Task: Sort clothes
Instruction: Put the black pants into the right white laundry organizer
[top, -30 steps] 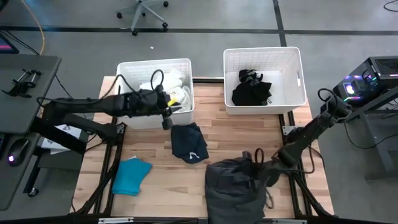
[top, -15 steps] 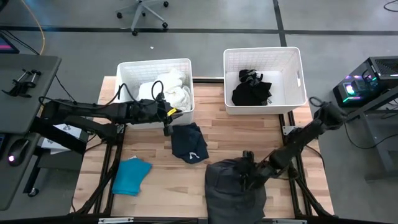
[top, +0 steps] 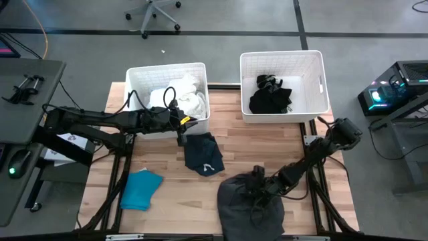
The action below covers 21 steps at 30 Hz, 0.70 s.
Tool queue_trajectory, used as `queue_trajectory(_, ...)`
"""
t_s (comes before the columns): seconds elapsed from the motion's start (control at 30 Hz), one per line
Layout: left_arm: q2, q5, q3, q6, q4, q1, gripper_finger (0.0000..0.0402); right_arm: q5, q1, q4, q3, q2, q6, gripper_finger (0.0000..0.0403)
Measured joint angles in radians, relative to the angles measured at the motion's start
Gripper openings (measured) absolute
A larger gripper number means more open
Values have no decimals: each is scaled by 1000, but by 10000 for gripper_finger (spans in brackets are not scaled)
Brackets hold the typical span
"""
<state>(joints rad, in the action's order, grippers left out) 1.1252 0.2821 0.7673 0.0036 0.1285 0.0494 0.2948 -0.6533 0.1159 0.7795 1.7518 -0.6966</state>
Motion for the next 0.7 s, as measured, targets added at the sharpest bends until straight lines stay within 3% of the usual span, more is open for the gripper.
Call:
queue_trajectory(0.3,0,-1,0,0,0,0,55,-23,26,-115,-79,-1,63,195)
queue_trajectory(0.47,0,-2,0,-5,1,0,55,32,23,-242,-146,-11,3,128)
queue_trajectory(0.57,0,-2,0,-10,1,0,55,91,23,-190,-146,-37,-12,89)
queue_trajectory(0.7,0,-2,-1,-14,0,0,55,219,29,24,-122,-137,18,36)
